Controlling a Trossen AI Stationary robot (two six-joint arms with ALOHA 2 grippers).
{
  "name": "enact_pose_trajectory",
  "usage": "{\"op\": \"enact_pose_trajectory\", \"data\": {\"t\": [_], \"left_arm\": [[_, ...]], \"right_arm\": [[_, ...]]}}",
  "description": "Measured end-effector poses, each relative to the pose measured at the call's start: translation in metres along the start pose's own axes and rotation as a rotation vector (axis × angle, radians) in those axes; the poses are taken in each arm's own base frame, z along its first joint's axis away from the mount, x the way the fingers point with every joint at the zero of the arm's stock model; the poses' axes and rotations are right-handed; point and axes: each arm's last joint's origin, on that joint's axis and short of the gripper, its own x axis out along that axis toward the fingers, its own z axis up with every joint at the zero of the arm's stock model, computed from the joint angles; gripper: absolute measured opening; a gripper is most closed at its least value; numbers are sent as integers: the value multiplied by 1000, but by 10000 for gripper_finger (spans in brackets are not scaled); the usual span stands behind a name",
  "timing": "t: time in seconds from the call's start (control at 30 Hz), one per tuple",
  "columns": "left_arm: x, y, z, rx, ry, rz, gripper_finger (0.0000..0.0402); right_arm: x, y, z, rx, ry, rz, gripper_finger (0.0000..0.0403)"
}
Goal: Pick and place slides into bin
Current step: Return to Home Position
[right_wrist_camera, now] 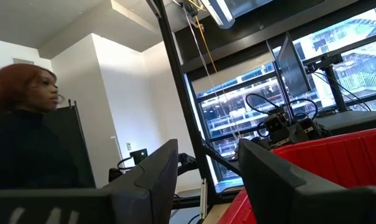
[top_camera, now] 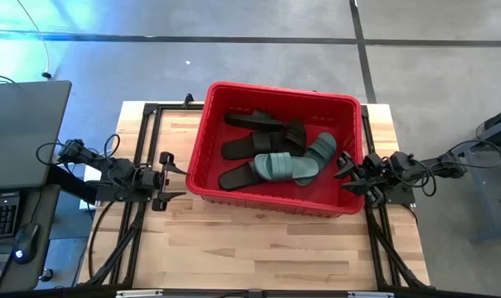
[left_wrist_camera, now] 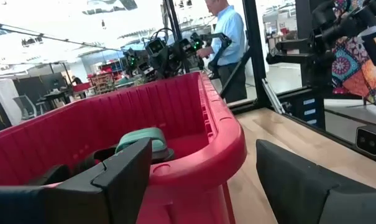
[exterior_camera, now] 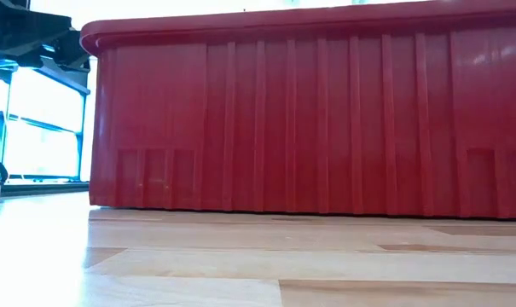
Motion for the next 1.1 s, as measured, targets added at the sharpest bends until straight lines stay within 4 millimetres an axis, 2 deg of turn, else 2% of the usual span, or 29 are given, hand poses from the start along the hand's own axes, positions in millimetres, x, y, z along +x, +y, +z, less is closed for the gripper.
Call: {"op": "enact_pose_trajectory", "data": {"t": [1.1], "left_arm": [[0,0,-1,2,12,-1,271]], "right_arm": [[0,0,-1,0,3,-2,154]]}}
